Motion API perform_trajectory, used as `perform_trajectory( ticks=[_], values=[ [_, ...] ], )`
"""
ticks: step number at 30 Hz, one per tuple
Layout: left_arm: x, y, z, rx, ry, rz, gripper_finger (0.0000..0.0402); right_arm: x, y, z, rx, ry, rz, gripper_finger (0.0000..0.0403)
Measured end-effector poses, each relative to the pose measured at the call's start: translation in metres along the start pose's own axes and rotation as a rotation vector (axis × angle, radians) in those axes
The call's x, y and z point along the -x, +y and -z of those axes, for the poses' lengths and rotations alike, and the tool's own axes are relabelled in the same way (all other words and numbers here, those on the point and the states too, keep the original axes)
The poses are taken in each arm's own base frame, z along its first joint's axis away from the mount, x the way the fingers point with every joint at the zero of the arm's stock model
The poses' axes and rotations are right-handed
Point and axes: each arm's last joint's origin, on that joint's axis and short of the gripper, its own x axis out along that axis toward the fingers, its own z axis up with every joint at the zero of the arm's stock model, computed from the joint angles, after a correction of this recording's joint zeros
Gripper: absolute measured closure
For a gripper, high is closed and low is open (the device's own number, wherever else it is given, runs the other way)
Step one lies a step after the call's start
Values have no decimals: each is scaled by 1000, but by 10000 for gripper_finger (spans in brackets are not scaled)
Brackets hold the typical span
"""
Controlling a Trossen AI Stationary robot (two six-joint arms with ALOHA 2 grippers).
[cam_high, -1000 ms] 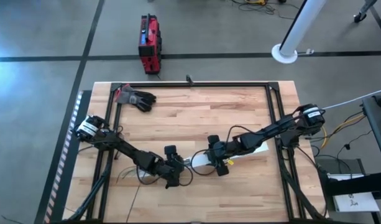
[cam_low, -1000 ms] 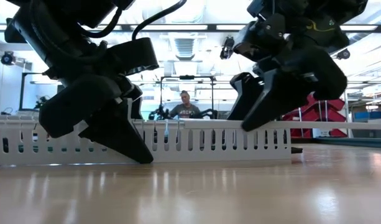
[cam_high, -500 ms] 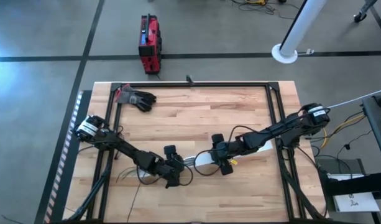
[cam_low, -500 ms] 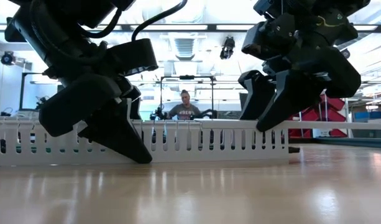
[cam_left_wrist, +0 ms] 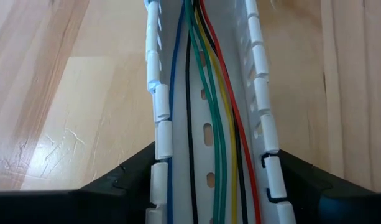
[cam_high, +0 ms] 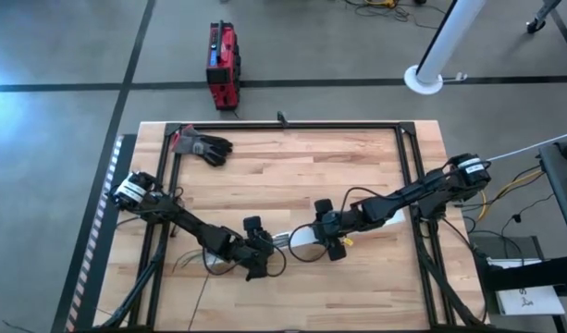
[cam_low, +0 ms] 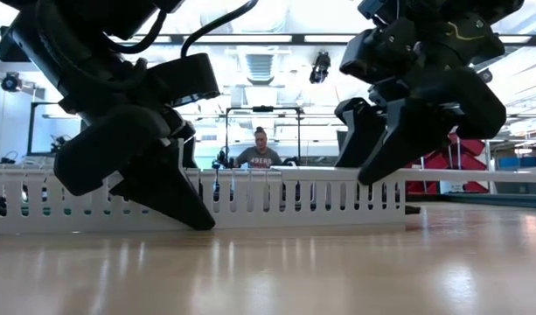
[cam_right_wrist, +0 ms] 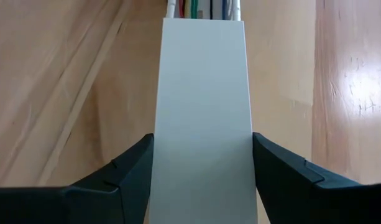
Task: Ziptie cables
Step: Close the white cable duct using the white cable duct cover
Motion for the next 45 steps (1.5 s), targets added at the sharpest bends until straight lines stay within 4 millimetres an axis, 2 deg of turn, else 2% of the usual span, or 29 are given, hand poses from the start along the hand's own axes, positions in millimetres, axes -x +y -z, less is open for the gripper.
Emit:
perform_trajectory(
  ticks=[10,18,29,34,38,45],
  values=[
    [0,0,-2,20,-14,0,185,0,-1,1,-85,15,46,185],
    [-1,0,-2,23,-19,0,187,0,3,-2,-23,-23,-51,185],
    [0,1,-3,16,0,-3,185,1,4,0,-27,21,-62,185],
    [3,5,0,9,64,6,190,8,3,8,-46,130,8,185],
    [9,8,2,-8,105,11,190,16,2,8,-51,126,17,185],
    [22,12,6,-24,200,50,189,42,0,6,-50,127,10,185]
  ],
)
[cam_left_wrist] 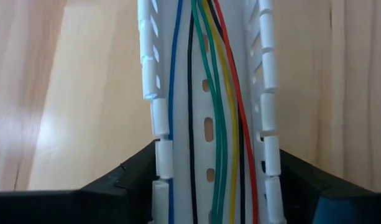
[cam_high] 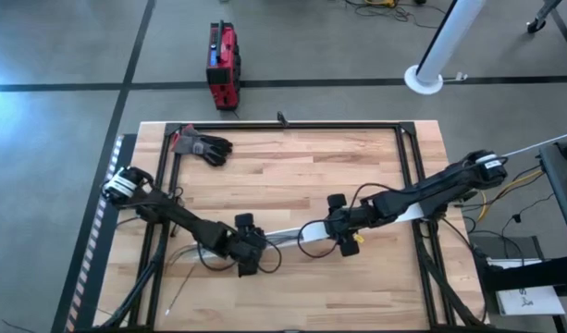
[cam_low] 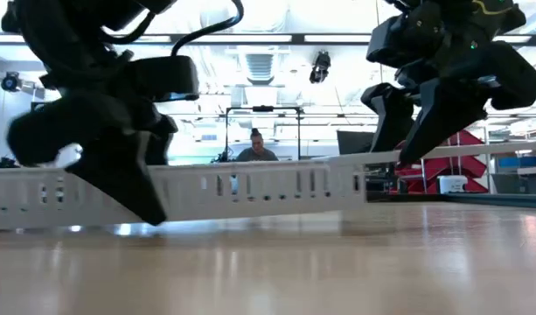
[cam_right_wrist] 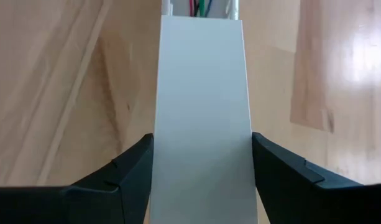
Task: Ziptie cables
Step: Close the white cable duct using the white cable duct cover
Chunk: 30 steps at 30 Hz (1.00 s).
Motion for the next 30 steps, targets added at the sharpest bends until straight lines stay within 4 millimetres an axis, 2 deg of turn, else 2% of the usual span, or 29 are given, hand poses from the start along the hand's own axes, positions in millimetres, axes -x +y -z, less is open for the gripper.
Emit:
perform_trajectory(
  ticks=[9,18,24,30],
  values=[
    [21,6,10,-20,107,26,185,14,-2,3,-36,23,16,186],
    [19,4,11,3,106,24,183,17,-4,-3,-13,-50,70,186],
    [13,6,1,97,20,16,189,-7,10,-19,3,-183,55,186],
    [13,5,-14,104,-124,28,184,-32,14,-35,33,-154,79,186]
  ],
)
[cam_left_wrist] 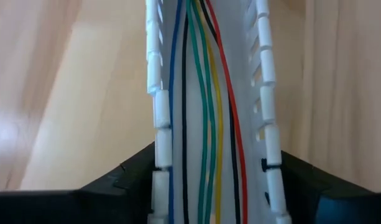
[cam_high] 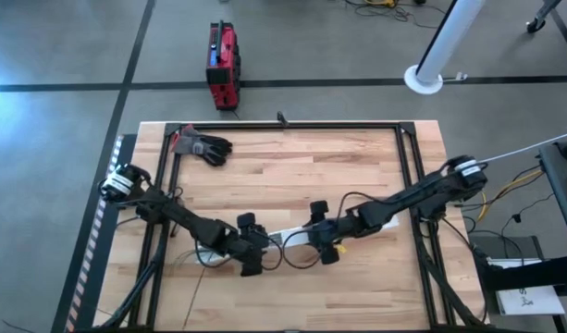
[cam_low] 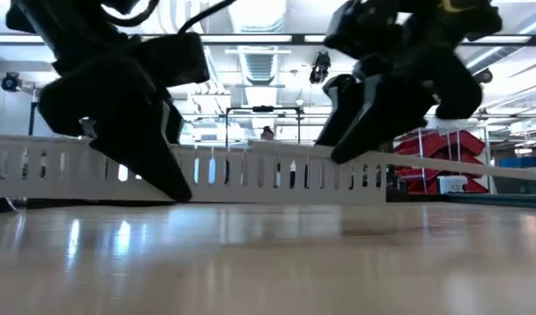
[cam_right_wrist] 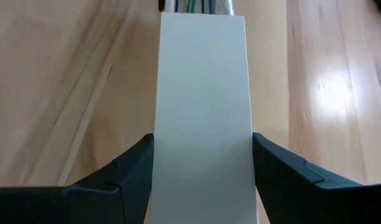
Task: Ziptie cables
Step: Close the white cable duct using the white cable duct cover
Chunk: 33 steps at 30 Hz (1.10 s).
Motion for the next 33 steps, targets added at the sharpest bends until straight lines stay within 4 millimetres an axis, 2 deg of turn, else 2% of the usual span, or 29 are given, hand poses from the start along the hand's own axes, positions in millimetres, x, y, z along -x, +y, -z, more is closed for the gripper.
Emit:
perform_trajectory(
  ticks=[10,18,25,33],
  values=[
    [-2,5,-5,-1,-28,-12,188,-30,2,-23,90,130,79,186],
    [-15,-1,-1,-35,-28,-27,187,-33,2,-34,118,131,99,187],
    [-32,-6,3,-94,-44,-34,184,-35,2,-29,128,149,96,187],
    [-34,-6,3,-105,-65,-54,187,-36,-2,-26,69,148,104,187]
  ],
)
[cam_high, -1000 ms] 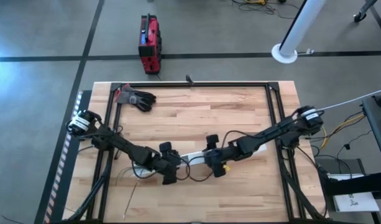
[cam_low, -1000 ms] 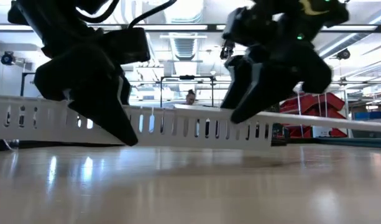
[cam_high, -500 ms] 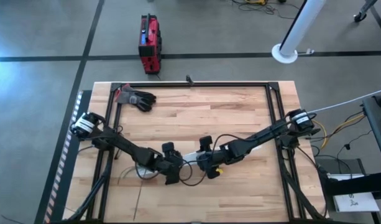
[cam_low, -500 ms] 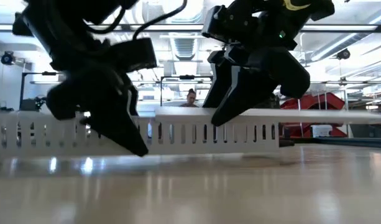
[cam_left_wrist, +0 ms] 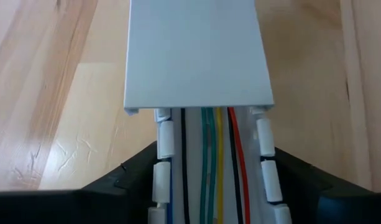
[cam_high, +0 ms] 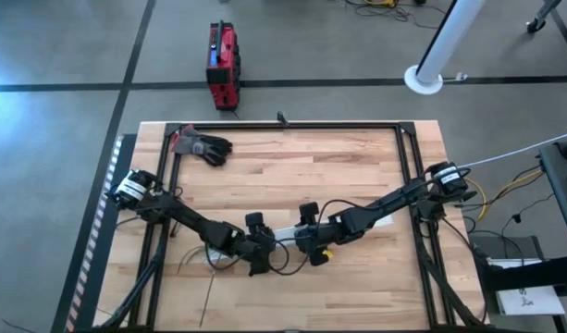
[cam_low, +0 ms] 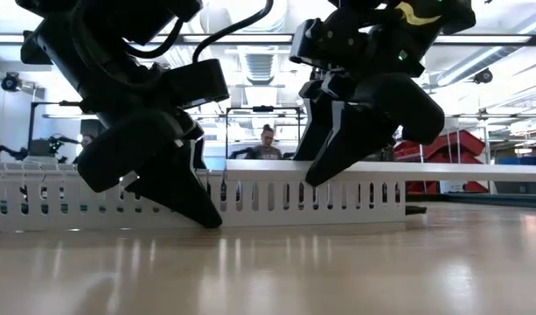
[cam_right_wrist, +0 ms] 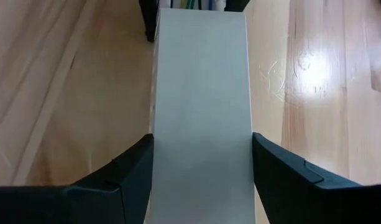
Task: Ziptie cables
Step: Close the white cable duct using the white cable duct cover
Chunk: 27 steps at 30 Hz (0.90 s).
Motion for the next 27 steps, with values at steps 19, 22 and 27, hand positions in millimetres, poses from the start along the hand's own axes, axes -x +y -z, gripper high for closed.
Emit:
perform_trajectory(
  ticks=[19,22,27],
  values=[
    [0,-1,0,-27,-1,-5,183,-4,-13,2,2,3,-32,187],
    [0,-1,1,-32,1,-8,190,-5,-16,2,-3,4,-46,187],
    [0,-1,1,-38,2,-8,186,-8,-25,4,-28,2,-97,187]
  ],
)
